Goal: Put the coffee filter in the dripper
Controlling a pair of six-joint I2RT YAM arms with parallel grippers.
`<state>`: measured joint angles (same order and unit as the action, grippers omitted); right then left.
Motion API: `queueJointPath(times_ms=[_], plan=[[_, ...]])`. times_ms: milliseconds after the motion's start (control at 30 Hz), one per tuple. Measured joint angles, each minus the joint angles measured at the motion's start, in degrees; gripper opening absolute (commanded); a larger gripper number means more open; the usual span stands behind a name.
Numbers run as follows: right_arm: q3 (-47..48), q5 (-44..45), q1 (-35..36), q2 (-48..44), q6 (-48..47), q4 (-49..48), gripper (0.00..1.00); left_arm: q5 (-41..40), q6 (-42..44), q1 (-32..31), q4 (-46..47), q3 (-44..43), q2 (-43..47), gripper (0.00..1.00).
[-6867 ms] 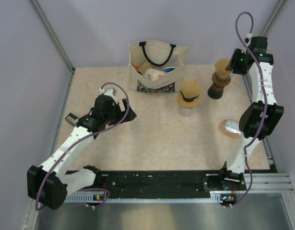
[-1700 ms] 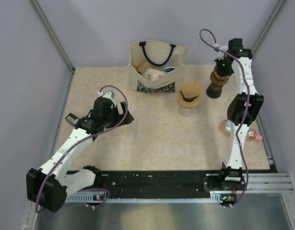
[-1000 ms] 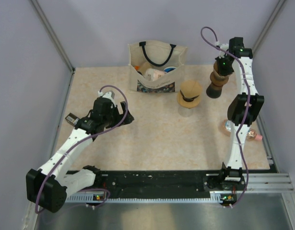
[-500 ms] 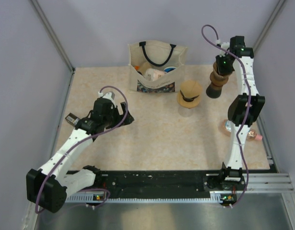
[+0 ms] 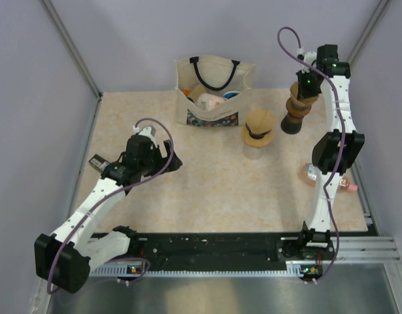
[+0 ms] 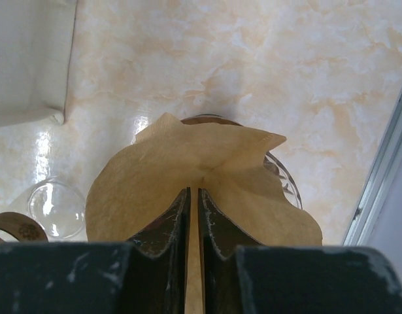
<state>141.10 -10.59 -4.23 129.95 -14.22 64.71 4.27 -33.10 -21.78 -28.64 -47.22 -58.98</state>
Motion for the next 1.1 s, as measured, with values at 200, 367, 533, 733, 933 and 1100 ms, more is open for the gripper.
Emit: queueJointPath(times_ms=[200,367,533,733,933,1100], plan=[[0.02,0.13,0.00,-1.31,1.07,-0.59,0.15,0.02,0.00,0.00,0.00,0.22,0.02,0.99],[-1.09,0.76,0.00,-4.76,3.96,-3.78,0.33,0.02,0.00,0.00,0.00,0.33,0.42,0.99],[-8.39,2.36,0.02,-14.51,8.33,-9.53,0.69,-0.15,-0.09,0.00,-0.09,0.33,2.62,0.99],[-29.88,4.31,0.04,-35.74,13.46,-21.24,0.99,-4.35,-1.46,0.00,-2.34,0.28,7.78,0.99],[-59.10,8.90,0.11,-61.59,19.56,-36.24,0.99,-11.93,-3.69,0.00,-8.83,-0.90,15.19,0.99],[-78.20,8.22,0.13,-78.82,26.01,-42.45,0.99,-18.05,-6.67,0.00,-14.43,-1.66,20.57,0.99]])
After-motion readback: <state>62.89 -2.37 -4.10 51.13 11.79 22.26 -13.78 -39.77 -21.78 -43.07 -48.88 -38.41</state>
